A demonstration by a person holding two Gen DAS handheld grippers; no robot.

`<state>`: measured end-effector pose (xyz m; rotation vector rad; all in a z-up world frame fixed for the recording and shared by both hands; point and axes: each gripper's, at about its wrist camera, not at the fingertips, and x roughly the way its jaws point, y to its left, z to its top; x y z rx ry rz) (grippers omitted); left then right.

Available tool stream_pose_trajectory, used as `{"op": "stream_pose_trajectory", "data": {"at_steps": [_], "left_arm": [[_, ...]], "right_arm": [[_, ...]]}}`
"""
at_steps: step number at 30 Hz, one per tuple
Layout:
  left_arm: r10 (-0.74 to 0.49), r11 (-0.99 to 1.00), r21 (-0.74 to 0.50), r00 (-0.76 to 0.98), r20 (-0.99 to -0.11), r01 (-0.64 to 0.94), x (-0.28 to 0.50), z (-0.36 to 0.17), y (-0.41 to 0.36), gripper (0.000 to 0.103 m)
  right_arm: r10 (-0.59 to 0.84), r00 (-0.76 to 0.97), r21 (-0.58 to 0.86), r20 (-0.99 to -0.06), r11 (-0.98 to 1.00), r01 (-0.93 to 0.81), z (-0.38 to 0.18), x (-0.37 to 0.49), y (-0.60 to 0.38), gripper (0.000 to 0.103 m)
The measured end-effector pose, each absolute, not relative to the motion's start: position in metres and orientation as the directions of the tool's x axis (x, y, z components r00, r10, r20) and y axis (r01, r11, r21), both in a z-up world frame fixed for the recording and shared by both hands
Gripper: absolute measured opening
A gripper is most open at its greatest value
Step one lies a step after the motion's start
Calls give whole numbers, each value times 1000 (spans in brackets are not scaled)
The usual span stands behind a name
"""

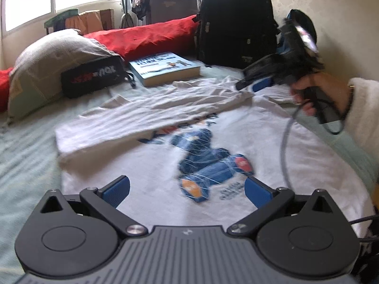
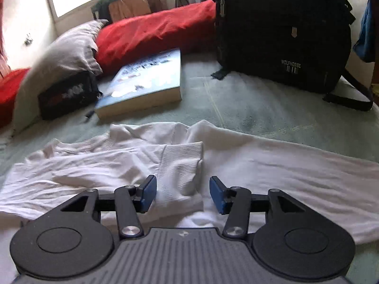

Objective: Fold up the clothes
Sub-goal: 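Press the folded sleeve flat near the collar with the right gripper, then move both grippers back from the sweatshirt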

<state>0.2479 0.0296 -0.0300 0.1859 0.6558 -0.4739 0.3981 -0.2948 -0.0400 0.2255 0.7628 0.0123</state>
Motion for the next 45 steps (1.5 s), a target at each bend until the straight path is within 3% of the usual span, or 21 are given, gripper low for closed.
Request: {"op": "stream_pose_trajectory", "data": {"at_steps": [4,7,9,14,18,23,27,32,38,45], "left_arm": [[-365,873,57,727,-581,484,273,-18,43,102],[-422,861,8,723,-547,509,310,-20,52,102],[-441,858,-31,702,-560,513,337,-32,53,102],[-309,943,-127,668,-677,307,382,-78,89,101],[-252,959,-83,687,-681,271,368,-69,107,101],[-342,930,-124,693,-635,345,362,-51,104,101],[-252,945,-48,630,-734,323,370,-68,93,101],[-231,950,-20,658,-717,311,342,-24,97,101],[-244,891,102,655,-715,443,279,37,79,102],[-305,828,102,595,-744,552,203,-30,34,102]], "right_arm": [[156,735,239,-660,971,8,-26,375,-293,66],[172,748,221,-641,975,-34,-19,357,-288,67],[181,757,207,-628,976,-61,-14,346,-285,68],[189,762,183,-620,979,-93,-14,319,-285,73],[201,753,183,-627,977,-109,-17,301,-291,73],[234,755,209,-612,969,-131,-12,282,-290,77],[245,748,210,-616,967,-144,-8,266,-285,79],[205,750,150,-629,979,-141,8,234,-292,87],[218,748,96,-627,974,-204,27,188,-289,99],[299,678,63,-672,935,-349,-28,146,-233,101]]}}
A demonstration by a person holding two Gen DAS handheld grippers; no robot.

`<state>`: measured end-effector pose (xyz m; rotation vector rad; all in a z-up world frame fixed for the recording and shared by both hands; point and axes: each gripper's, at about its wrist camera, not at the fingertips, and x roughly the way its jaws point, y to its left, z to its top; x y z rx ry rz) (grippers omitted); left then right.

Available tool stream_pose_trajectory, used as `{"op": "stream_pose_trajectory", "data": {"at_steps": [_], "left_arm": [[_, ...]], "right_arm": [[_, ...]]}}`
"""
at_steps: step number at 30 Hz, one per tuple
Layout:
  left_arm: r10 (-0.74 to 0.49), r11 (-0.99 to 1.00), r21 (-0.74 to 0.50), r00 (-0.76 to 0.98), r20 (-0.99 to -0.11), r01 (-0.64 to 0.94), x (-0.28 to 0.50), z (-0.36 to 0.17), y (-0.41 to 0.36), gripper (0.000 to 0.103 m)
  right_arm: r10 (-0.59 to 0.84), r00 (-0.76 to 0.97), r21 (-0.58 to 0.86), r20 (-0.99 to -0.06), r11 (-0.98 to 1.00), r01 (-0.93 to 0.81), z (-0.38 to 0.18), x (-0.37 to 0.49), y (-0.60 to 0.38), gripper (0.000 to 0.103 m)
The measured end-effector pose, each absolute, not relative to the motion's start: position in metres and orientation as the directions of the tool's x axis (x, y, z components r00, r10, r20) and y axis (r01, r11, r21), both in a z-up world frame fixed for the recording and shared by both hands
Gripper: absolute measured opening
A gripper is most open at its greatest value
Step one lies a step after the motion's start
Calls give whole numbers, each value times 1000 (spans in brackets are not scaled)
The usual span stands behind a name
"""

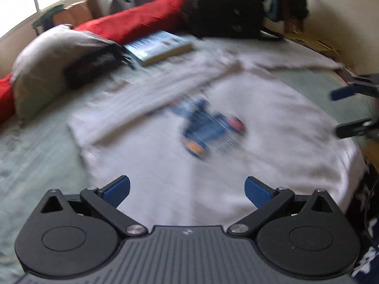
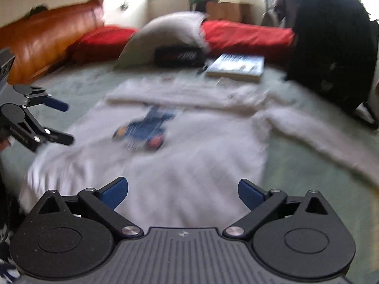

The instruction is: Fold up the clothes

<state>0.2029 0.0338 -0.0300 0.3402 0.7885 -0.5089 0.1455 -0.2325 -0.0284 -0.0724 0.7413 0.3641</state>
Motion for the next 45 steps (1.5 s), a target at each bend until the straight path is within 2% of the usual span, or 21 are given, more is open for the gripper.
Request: {"op": "stream_pose_trajectory", "data": {"at_steps": [4,6,9,11,14,18,23,27,30,35,40,45], "left_arm": [[-271,834,139,616,-740,534,165,-62,30,102],[-274,866,81,604,-749,493,154,-67,40,102],[-268,895,39,606,-749,444,140,-61,57,102],[-240,902,69,628,-740,426,132,-55,56,102],[-262,894,79,659,-705,440,122,-53,47,102],[-255,907,39,620,-742,420,116,-72,44,102],[-247,908,78,675,-695,412,102,-51,37,102],[-295,891,87,716,-633,445,109,-32,16,102],[-323,882,80,720,-615,465,120,-29,-3,102],[-328,877,72,702,-632,474,134,-40,-33,102],[-276,923,-4,653,-705,385,134,-72,-27,102],[-264,924,22,680,-684,381,122,-57,-26,102]], "right_arm": [[251,659,10,-709,938,-347,-74,128,-217,103],[260,701,6,-664,939,-343,-84,113,-223,103],[283,719,59,-635,945,-321,-88,105,-235,103],[287,724,63,-627,945,-320,-89,105,-236,103],[266,731,43,-628,950,-309,-90,105,-231,103],[257,738,44,-623,954,-295,-91,101,-231,103],[265,747,69,-610,957,-283,-88,96,-234,103],[344,753,166,-561,938,-304,-76,83,-241,103],[330,741,165,-585,943,-289,-85,78,-244,103],[321,774,153,-545,946,-285,-82,60,-252,103],[284,791,200,-542,958,-207,-81,60,-277,103],[238,839,309,-489,947,-89,-80,59,-326,103]]}}
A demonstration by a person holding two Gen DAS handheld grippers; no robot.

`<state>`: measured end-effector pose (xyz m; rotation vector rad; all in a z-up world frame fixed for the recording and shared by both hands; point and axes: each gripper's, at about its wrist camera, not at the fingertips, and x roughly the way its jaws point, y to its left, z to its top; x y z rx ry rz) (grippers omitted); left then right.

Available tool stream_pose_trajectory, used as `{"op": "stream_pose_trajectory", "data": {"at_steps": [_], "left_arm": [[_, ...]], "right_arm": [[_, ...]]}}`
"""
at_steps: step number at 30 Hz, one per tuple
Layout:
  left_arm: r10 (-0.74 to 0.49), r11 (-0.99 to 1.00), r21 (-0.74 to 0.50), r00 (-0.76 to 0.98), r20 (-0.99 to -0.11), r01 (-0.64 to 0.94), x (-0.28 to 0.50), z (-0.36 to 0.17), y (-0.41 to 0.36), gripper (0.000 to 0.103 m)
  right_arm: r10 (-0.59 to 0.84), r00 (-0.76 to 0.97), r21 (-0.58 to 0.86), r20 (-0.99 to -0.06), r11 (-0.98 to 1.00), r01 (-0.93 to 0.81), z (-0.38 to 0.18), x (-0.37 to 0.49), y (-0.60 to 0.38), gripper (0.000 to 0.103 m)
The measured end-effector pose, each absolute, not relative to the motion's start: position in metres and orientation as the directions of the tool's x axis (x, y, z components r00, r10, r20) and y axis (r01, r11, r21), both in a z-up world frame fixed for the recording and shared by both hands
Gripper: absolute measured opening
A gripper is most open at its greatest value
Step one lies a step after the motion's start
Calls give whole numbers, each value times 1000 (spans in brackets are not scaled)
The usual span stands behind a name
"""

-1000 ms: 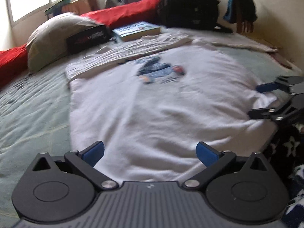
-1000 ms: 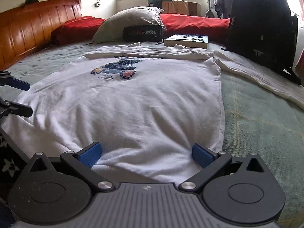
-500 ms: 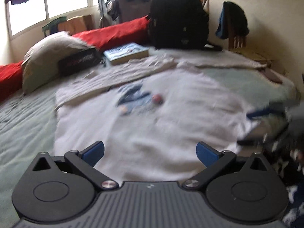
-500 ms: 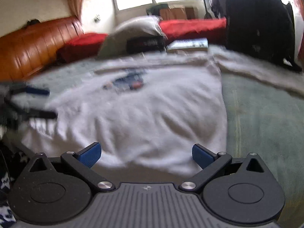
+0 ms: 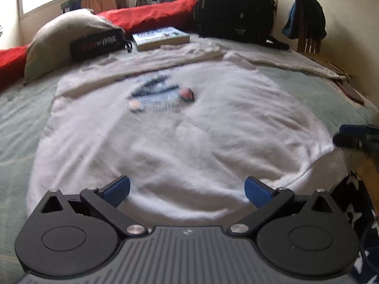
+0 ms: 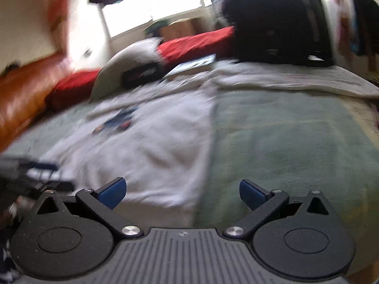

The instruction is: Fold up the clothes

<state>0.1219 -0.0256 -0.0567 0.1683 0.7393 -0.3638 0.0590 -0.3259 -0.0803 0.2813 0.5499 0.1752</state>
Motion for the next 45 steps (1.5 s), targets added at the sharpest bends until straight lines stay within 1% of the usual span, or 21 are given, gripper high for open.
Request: {"op": "stream_pose_trajectory", "data": {"at_steps": [3,7,12,18,23,26,29,32,37,41,45], "left_arm": [[-275,918,38,703,-656,395,119,-41,-35,102],[-329,888,33,684,-651,459,120,-29,-57,102],[-344,851,87,675,-653,518,119,-32,-86,102],[-331,849,93,660,-674,520,130,-41,-91,102],[-313,853,99,655,-688,512,137,-48,-91,102],[-318,847,103,652,-688,522,139,-51,-93,102],[-327,840,99,644,-691,533,141,-53,-94,102],[-328,843,93,642,-693,530,142,-55,-92,102],[-320,858,78,646,-693,508,146,-56,-84,102],[-328,859,68,646,-689,508,148,-57,-81,102],[-328,855,74,647,-688,513,149,-58,-83,102]], "right_arm": [[188,866,384,-463,923,5,-78,68,-362,103],[132,894,483,-429,869,103,-80,86,-412,103],[-13,924,553,-383,798,240,-87,124,-464,103],[-166,901,652,-400,640,407,-100,178,-521,103],[-219,867,638,-447,602,481,-96,209,-532,103],[-232,848,615,-477,601,511,-96,220,-521,103],[-224,857,619,-463,610,494,-96,227,-508,103],[-243,841,587,-483,623,517,-102,243,-509,103],[-267,847,601,-459,609,518,-102,251,-531,103],[-234,881,652,-411,600,464,-108,251,-547,103],[-216,895,645,-390,629,433,-111,262,-555,103]]}}
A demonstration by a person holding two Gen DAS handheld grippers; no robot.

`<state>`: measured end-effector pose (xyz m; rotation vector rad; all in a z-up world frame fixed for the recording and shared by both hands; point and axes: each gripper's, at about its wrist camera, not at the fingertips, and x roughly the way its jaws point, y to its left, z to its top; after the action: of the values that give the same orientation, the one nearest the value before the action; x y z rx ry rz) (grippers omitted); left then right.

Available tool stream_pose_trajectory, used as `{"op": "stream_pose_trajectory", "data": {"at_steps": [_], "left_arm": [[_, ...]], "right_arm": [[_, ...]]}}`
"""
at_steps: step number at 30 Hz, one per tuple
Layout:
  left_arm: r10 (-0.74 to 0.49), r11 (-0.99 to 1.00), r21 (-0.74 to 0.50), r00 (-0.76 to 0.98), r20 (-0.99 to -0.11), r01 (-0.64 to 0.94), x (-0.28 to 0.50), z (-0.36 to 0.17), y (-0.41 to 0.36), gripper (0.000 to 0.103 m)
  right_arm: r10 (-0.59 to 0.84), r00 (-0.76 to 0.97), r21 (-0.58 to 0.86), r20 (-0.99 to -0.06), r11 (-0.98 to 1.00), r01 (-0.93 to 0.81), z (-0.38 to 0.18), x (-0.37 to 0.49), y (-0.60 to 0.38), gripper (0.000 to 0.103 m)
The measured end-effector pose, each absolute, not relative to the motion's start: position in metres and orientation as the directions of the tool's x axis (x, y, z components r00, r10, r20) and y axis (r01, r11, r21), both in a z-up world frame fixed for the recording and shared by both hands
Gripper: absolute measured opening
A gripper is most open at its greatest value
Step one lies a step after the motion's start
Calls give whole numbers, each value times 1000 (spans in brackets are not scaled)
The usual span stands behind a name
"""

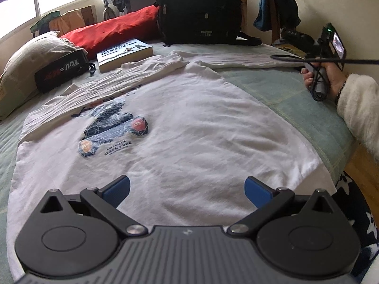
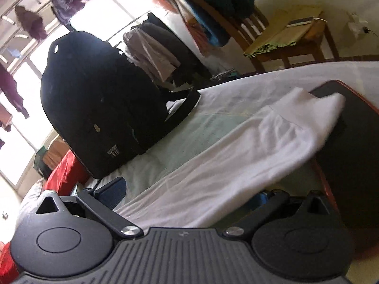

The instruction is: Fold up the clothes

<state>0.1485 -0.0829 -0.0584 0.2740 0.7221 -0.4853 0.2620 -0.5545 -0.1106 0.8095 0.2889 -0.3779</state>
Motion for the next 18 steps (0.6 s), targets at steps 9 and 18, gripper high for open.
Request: {"op": "stream_pose_trajectory", "data": {"at_steps": [9,18], "left_arm": [[-315,865,79,658,-684,495,152,-58,-76,102],[-319,862,76,652,-688,502,147,-50,-66,102]], "right_arm": [[-125,954,729,-271,621,288,-109,267,-570,103],[-71,969,704,-237,675,222,-75,269,-552,103]]}}
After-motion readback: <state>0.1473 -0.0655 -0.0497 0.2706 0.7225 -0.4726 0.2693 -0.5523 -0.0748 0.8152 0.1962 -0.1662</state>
